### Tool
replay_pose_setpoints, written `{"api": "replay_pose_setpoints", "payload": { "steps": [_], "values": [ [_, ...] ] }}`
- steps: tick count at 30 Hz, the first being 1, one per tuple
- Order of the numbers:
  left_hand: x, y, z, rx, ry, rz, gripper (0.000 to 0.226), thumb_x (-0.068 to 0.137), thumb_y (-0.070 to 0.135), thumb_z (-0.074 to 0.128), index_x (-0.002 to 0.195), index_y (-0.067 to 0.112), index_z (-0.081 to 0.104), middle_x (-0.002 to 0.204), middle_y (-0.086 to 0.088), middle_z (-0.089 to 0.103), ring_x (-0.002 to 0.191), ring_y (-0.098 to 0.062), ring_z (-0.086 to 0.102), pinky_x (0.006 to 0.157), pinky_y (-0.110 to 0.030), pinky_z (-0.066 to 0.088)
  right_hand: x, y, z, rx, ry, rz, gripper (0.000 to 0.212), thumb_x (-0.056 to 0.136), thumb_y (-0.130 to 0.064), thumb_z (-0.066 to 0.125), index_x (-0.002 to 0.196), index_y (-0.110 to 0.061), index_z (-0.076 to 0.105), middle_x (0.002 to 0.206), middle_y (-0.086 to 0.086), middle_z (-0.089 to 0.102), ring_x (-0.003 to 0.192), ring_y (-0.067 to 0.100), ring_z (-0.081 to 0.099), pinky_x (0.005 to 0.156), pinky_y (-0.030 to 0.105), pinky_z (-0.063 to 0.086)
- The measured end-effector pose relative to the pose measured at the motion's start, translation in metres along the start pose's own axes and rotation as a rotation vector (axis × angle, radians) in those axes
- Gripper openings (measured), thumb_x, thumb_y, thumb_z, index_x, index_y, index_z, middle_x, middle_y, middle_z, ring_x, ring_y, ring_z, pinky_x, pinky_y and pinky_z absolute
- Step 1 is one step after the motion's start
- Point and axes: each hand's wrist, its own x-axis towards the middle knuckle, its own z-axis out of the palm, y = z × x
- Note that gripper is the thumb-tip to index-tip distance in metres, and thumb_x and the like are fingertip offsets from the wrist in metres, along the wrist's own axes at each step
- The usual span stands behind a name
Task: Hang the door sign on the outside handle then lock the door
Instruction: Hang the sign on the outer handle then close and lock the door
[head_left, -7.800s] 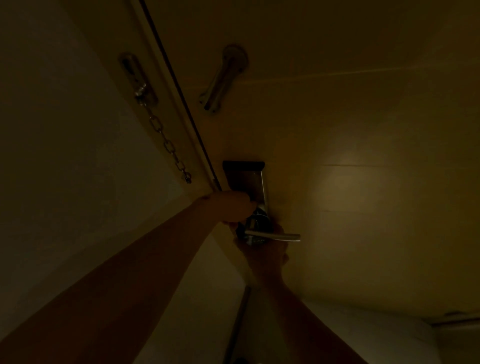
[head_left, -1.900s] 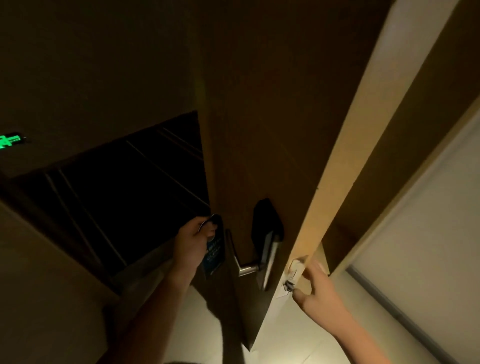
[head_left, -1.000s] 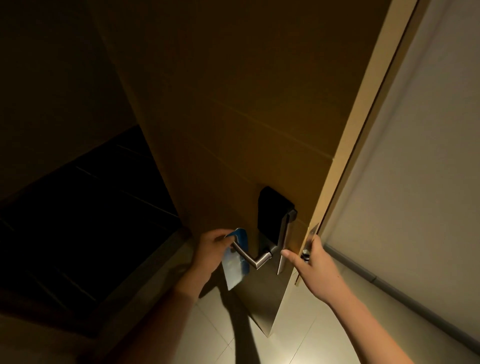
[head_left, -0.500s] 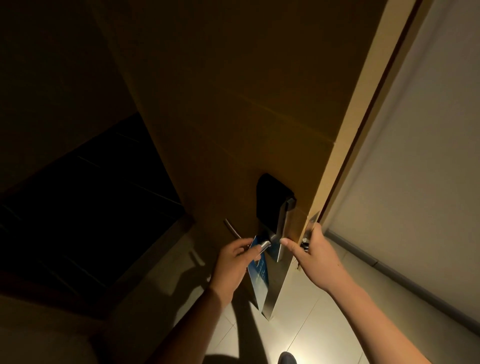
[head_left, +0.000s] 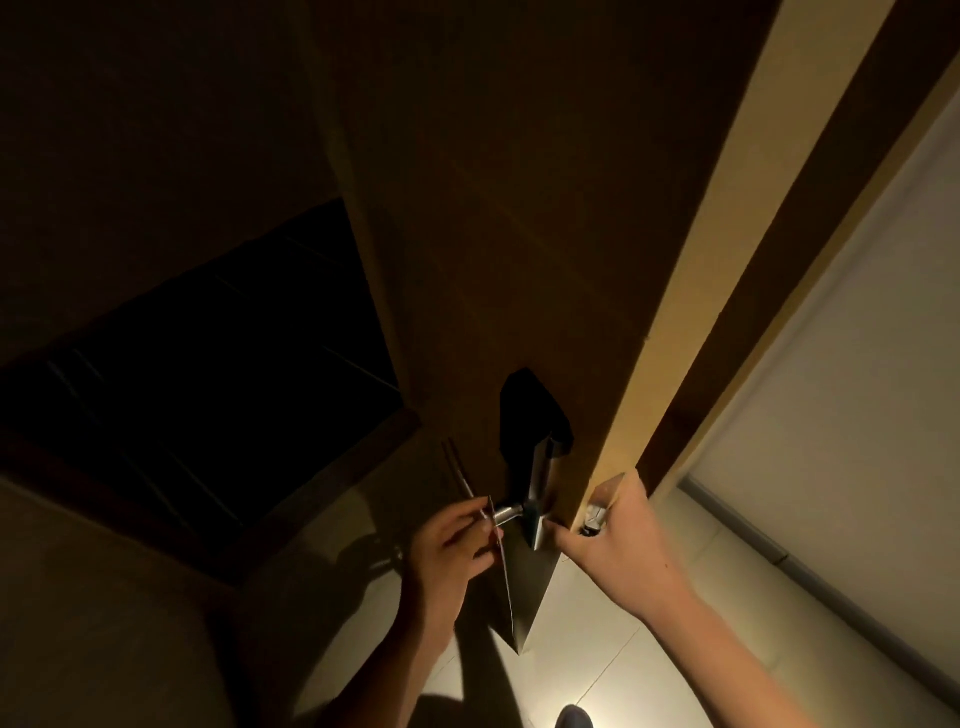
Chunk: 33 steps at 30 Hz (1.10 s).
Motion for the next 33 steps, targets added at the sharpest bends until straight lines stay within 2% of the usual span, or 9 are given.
{"api": "replay_pose_setpoints", "payload": {
  "steps": [7,10,16,18,21,24,28,31,33],
  "values": [
    [-0.010,-0.002,-0.031,-0.037,0.056,0.078,0.030,0.085,0.000,0.069,0.093,0.029,0.070,0.095,-0.001,0.075,0.087,-0.014,0.074,0.063,-0.018,0.057,-0.019,-0.019,0.041,-0.038,-0.100,-0.061,0.077,0.053,-0.080,0.068,0.107,-0.035,0.035,0.095,-0.033,0.043,0.078,0.002,0.059,0.048,0.012,0.045],
    [-0.013,0.000,-0.050,0.000,0.082,0.087,0.029,0.091,-0.002,0.058,0.098,0.025,0.067,0.104,-0.003,0.072,0.091,-0.014,0.071,0.065,-0.020,0.057,-0.019,-0.034,0.051,-0.095,-0.211,-0.148,0.084,0.052,-0.081,0.068,0.118,-0.041,0.035,0.105,-0.029,0.044,0.087,0.001,0.058,0.061,0.013,0.048],
    [-0.020,-0.001,-0.097,0.049,0.158,0.083,0.038,0.097,0.003,0.051,0.098,0.040,0.058,0.108,0.007,0.066,0.096,-0.015,0.067,0.072,-0.026,0.054,-0.021,-0.061,0.064,-0.261,-0.494,-0.357,0.110,0.058,-0.063,0.077,0.142,-0.049,0.006,0.125,-0.024,0.033,0.094,0.013,0.060,0.072,0.026,0.054],
    [-0.024,-0.001,-0.116,0.070,0.190,0.104,0.036,0.097,0.006,0.050,0.099,0.040,0.059,0.108,0.006,0.068,0.094,-0.012,0.068,0.072,-0.025,0.053,-0.021,-0.075,0.068,-0.394,-0.520,-0.466,0.085,0.069,-0.054,0.075,0.135,-0.047,0.022,0.123,-0.019,0.047,0.089,0.010,0.061,0.071,0.024,0.054],
    [-0.031,-0.001,-0.146,0.060,0.289,0.175,0.044,0.097,0.006,0.051,0.095,0.048,0.063,0.102,0.010,0.071,0.089,-0.007,0.070,0.067,-0.022,0.055,-0.010,-0.101,0.074,-0.482,-0.350,-0.700,0.035,0.081,-0.037,0.066,0.106,-0.044,0.043,0.102,-0.016,0.064,0.078,0.001,0.055,0.065,0.014,0.044],
    [-0.042,0.002,-0.188,0.013,0.426,0.223,0.047,0.097,0.011,0.052,0.093,0.057,0.062,0.093,0.008,0.073,0.080,-0.011,0.071,0.062,-0.023,0.055,0.004,-0.128,0.094,-0.495,-0.314,-0.822,0.033,0.077,-0.030,0.068,0.103,-0.040,0.049,0.097,-0.013,0.056,0.085,0.008,0.052,0.064,0.017,0.038],
    [-0.052,0.003,-0.236,0.024,0.487,0.258,0.037,0.097,0.014,0.053,0.093,0.049,0.065,0.083,0.003,0.071,0.074,-0.016,0.070,0.062,-0.027,0.053,0.017,-0.150,0.131,-0.558,-0.271,-0.869,0.047,0.073,-0.042,0.073,0.112,-0.034,0.048,0.113,-0.007,0.054,0.101,0.015,0.047,0.082,0.027,0.042],
    [-0.061,0.003,-0.269,0.029,0.514,0.279,0.030,0.098,0.016,0.050,0.098,0.042,0.066,0.082,0.004,0.072,0.074,-0.015,0.071,0.062,-0.023,0.054,0.027,-0.165,0.168,-0.522,-0.424,-0.826,0.038,0.082,-0.049,0.066,0.113,-0.031,0.055,0.106,-0.010,0.062,0.098,0.011,0.055,0.090,0.031,0.042],
    [-0.064,0.004,-0.289,0.016,0.543,0.283,0.030,0.098,0.015,0.049,0.098,0.040,0.067,0.082,0.004,0.072,0.074,-0.016,0.071,0.063,-0.024,0.054,0.029,-0.171,0.196,-0.467,-0.562,-0.769,0.020,0.092,-0.043,0.056,0.098,-0.025,0.064,0.090,-0.004,0.067,0.085,0.011,0.058,0.089,0.035,0.046]
  ]
}}
